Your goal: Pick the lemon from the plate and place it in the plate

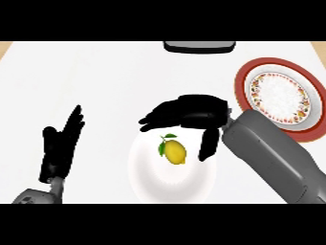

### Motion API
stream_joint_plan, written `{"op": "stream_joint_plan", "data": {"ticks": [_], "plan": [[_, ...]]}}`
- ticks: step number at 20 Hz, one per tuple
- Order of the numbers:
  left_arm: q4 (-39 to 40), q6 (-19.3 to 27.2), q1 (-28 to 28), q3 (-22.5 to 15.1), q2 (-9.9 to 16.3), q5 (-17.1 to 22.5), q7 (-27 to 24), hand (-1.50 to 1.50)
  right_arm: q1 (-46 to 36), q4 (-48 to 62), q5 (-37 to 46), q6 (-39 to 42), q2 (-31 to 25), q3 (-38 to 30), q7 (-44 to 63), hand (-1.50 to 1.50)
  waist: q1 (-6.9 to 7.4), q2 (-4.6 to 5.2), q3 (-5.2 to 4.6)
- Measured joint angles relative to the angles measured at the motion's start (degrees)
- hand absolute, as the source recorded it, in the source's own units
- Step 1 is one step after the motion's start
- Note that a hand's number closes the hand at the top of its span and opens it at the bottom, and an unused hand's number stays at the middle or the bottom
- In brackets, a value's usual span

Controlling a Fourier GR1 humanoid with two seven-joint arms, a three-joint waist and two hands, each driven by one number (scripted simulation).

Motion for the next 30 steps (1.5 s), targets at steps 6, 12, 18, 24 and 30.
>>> {"op": "stream_joint_plan", "data": {"ticks": [6, 12, 18, 24, 30], "plan": [[-0.08, 0.64, 0.71, 0.10, -0.95, -0.97, -0.11, 0.00, -3.66, 0.62, 7.22, 5.82, 1.34, 5.16, 5.66, -1.50, -0.47, -0.19, -0.02], [-0.59, -0.25, 1.06, 1.25, -0.93, -1.61, 0.44, 0.00, -3.52, 3.91, 14.32, 7.83, 5.10, 7.55, 8.25, -1.50, -0.61, -0.15, 0.00], [0.55, -2.44, 0.87, 3.22, -1.25, -1.86, -0.24, 0.00, -3.16, 7.94, 20.04, 8.52, 8.25, 5.95, 7.00, -1.50, -0.74, -0.12, 0.00], [1.90, -3.19, 0.21, 4.23, -2.93, -3.19, -0.49, 0.00, -2.85, 9.80, 24.96, 8.65, 8.99, 3.79, 4.34, -1.50, -0.83, -0.14, 0.01], [2.50, -3.80, 0.10, 5.35, -4.16, -4.44, -0.71, 0.00, -1.70, 12.00, 28.94, 8.42, 12.04, 1.97, 3.96, -1.50, -0.85, -0.13, 0.01]]}}
